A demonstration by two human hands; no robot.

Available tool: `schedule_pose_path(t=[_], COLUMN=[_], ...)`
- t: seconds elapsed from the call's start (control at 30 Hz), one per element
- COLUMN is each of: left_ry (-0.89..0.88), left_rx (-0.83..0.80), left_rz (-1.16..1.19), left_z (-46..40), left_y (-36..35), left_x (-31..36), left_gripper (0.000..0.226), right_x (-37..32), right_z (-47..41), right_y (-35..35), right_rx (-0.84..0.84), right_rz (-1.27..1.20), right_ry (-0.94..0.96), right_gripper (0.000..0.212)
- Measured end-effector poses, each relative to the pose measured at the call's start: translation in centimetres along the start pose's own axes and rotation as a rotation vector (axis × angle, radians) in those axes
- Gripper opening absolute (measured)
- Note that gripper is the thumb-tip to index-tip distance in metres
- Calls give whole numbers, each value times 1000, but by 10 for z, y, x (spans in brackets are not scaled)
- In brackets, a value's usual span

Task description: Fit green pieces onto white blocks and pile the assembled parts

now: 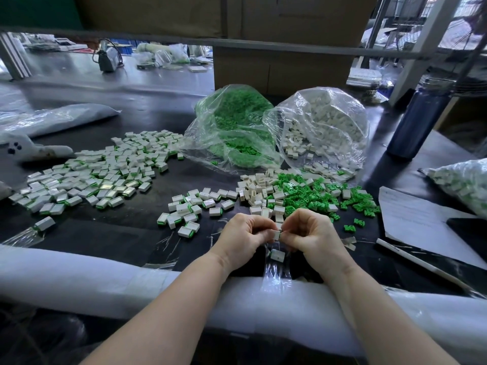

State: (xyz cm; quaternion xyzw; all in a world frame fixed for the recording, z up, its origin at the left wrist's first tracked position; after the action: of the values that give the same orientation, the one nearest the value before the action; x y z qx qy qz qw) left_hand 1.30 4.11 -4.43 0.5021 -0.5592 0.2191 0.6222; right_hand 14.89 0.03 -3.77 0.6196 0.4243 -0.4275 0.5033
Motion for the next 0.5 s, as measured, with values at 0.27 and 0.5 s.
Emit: schedule_pose_path(t=[0.27, 0.5], left_ry=[-10, -30], left_rx=[-36, 66], left_rz=[-42, 94], left_z=[1, 2], left_y=[-2, 1], left_x=[2, 4], left_gripper=[10, 15], right_x=[-2, 3], right_z=[0, -3], right_y=[0, 1], right_rx=[-19, 50], right_rz=[1, -159], right_ry=[6, -33], right_gripper=[24, 11])
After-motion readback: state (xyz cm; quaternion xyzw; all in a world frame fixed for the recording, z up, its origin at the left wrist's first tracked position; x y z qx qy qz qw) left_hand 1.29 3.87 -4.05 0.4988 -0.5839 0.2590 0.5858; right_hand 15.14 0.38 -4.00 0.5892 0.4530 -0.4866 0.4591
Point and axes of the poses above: each hand's wrist, its own z-axis away from the middle knuckle, its own y-axis out of the back of the hand, x = y × z, the point moved 4 cm from there along -z, towards the middle knuckle, and after that the axes turned 1 degree about -y, right-handed, at the moved point
